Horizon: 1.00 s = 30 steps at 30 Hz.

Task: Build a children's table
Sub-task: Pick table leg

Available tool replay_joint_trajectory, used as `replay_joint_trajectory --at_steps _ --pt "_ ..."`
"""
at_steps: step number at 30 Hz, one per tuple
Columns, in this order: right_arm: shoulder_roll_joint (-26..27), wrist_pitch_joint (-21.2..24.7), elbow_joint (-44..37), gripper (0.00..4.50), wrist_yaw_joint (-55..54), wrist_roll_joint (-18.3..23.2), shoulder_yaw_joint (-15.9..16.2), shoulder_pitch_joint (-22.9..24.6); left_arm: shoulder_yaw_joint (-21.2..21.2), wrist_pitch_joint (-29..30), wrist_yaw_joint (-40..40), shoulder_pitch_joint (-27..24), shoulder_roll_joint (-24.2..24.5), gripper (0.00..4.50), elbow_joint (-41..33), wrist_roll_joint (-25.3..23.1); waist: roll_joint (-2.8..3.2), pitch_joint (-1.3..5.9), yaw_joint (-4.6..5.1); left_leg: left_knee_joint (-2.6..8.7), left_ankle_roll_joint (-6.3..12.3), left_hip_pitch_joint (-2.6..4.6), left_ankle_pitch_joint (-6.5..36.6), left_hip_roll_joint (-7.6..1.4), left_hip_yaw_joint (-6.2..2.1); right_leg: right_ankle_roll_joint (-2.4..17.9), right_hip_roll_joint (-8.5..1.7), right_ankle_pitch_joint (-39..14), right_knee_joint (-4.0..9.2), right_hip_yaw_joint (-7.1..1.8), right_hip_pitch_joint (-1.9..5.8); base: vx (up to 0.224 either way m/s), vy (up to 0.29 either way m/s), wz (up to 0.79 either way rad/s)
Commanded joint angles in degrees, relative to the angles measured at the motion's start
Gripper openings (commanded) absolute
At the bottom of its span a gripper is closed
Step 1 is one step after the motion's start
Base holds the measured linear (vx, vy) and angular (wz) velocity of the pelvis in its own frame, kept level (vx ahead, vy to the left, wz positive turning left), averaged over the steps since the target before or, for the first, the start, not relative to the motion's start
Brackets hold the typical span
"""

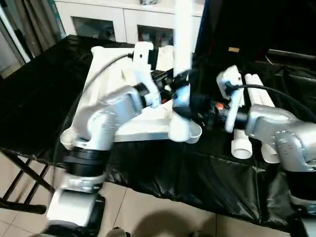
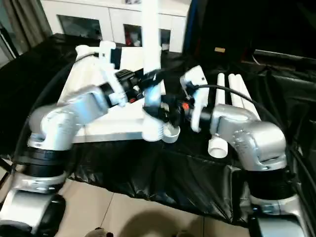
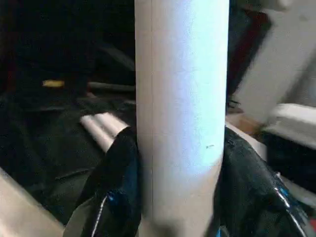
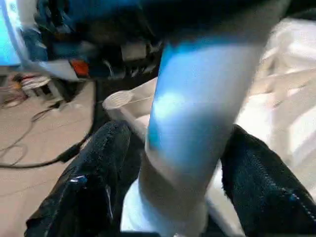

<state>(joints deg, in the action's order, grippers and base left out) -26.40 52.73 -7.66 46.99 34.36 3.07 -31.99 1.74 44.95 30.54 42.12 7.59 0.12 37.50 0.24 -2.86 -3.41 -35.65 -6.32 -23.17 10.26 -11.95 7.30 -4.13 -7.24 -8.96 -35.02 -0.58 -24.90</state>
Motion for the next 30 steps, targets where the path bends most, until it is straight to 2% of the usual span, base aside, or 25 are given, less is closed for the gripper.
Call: replay_joint_trajectory --at_steps 1,8,9,10,13,14,29,30 --pt "-1.0 1.3 0.2 3.07 2.9 1.9 1.2 -1.8 2.0 -1.0 4.0 -0.3 0.9 1.88 -2.2 0.5 -0.38 4.5 -0.16 4.22 1.62 0.75 6.8 1.81 2.67 14.5 2.41 -3.8 2.86 1.51 4.15 0.0 0.0 0.0" --pt "-3.5 2.7 -0.4 3.07 7.7 3.2 2.9 -1.8 1.0 -0.8 6.8 0.6 0.6 1.88 -1.9 3.0 -0.37 4.34 -0.14 4.34 0.96 0.68 9.1 1.79 2.7 13.8 2.3 -7.7 3.15 1.44 4.07 0.0 0.0 0.0" --pt "-3.4 2.7 -0.4 3.07 7.8 3.2 2.9 -1.7 1.0 -0.7 6.9 0.6 0.5 1.88 -2.0 3.0 -0.18 4.36 -0.18 4.34 0.71 0.74 9.5 1.77 2.66 13.7 2.25 -8.6 3.15 1.46 4.01 0.0 0.0 0.0" --pt "-3.5 2.8 -0.4 3.07 8.0 3.2 3.0 -1.7 0.9 -0.8 7.3 0.6 0.4 1.88 -1.9 2.7 -0.36 4.34 -0.1 4.38 0.63 0.69 9.7 1.79 2.68 13.4 2.32 -9.1 3.3 1.47 3.97 0.0 0.0 0.0" --pt "-3.6 2.9 -0.5 3.07 8.1 3.6 2.9 -1.5 1.1 -1.1 7.5 0.4 0.4 1.88 -1.8 2.5 -0.35 4.36 -0.08 4.41 0.4 0.68 10.0 1.78 2.63 13.0 2.31 -10.0 3.36 1.48 3.92 0.0 0.0 0.0" --pt "-3.7 2.9 -0.5 3.07 8.2 3.7 2.9 -1.5 1.0 -1.1 7.5 0.4 0.4 1.88 -1.8 2.6 -0.14 4.36 -0.1 4.4 0.31 0.7 10.0 1.78 2.6 13.0 2.32 -10.1 3.33 1.48 3.88 0.0 0.0 0.0" --pt "-3.7 3.9 0.0 3.07 8.7 3.7 3.2 -0.7 0.2 -1.0 8.2 0.4 0.4 1.88 -1.9 3.3 -0.22 4.52 -0.15 4.28 0.89 0.71 8.7 1.78 2.59 14.4 2.4 -6.9 3.04 1.52 4.02 0.0 0.0 0.0" --pt "-3.4 3.8 0.4 2.9 8.4 3.5 3.2 -0.5 -0.2 -0.9 8.1 0.4 0.1 1.88 -1.9 3.6 -0.22 4.49 -0.14 4.33 0.88 0.73 9.0 1.77 2.59 14.3 2.43 -7.3 3.07 1.54 3.99 0.0 0.0 0.0"
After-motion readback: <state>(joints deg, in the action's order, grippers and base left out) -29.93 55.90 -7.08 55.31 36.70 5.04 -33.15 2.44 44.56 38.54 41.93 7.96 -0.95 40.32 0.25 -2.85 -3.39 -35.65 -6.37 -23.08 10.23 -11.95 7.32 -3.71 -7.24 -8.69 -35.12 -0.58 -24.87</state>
